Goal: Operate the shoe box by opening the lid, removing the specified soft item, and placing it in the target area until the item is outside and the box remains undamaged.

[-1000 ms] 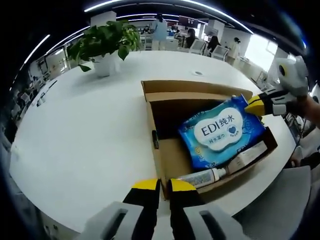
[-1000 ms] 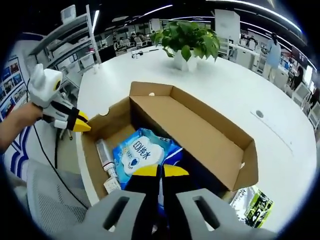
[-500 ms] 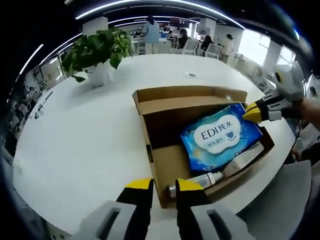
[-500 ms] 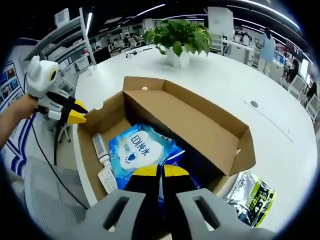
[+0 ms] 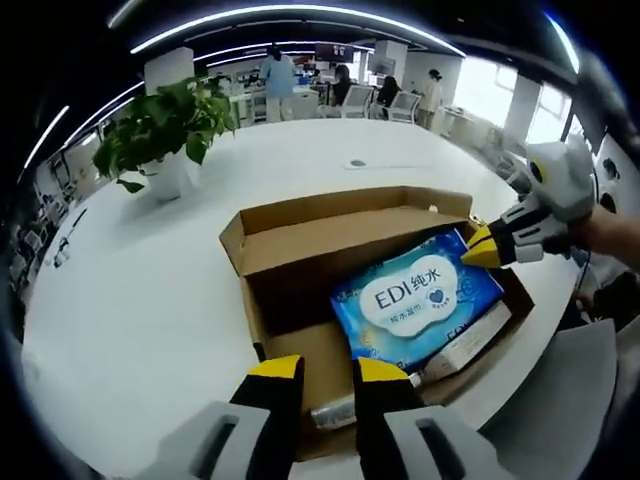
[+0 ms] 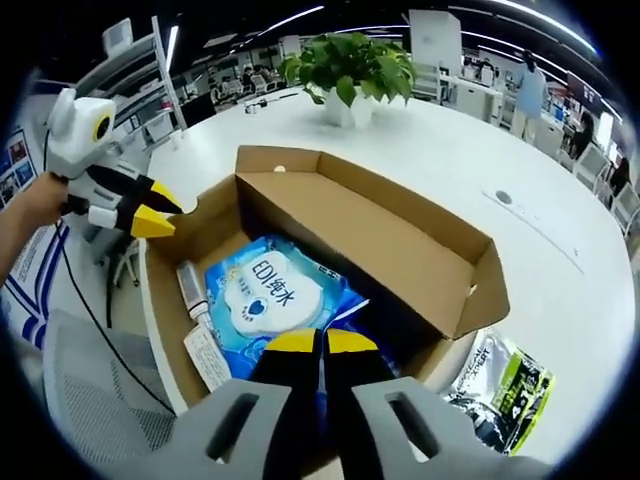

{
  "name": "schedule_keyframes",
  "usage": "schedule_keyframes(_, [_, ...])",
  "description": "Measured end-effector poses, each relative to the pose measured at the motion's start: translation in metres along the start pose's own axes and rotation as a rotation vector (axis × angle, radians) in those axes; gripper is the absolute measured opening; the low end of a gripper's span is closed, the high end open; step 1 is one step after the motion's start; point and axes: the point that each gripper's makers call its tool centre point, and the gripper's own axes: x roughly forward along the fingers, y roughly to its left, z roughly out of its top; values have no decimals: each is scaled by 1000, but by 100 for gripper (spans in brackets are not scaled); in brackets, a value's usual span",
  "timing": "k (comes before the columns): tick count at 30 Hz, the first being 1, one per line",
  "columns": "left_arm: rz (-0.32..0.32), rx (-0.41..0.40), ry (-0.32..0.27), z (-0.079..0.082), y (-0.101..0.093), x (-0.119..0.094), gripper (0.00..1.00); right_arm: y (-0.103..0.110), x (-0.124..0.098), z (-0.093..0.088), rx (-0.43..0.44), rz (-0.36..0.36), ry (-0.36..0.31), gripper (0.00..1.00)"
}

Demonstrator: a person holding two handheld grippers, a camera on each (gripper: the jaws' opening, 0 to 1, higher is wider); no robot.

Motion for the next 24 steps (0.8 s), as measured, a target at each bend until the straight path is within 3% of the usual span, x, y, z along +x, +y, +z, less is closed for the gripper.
schedule_keyframes(6, [-68,4,62,-5,-13,22,21,-2,1,-3,-4,-6,1,0])
schedule_keyframes(9, [-64,47,89,-8,-12,30,21,-4,1,-4,-20,-11,7,0])
schedule_keyframes(16, [-116,37,159,-20,-17,49,21,-6,2,-6,-28,-13,12,0])
schedule_keyframes(19, [-158,13,193,-27,-22,53,22,-6,2,-10,-26,-15,13,0])
schedule_keyframes(24, [-221,-88,179,-25,-32,57,22,-6,1,-13,-23,-13,11,0])
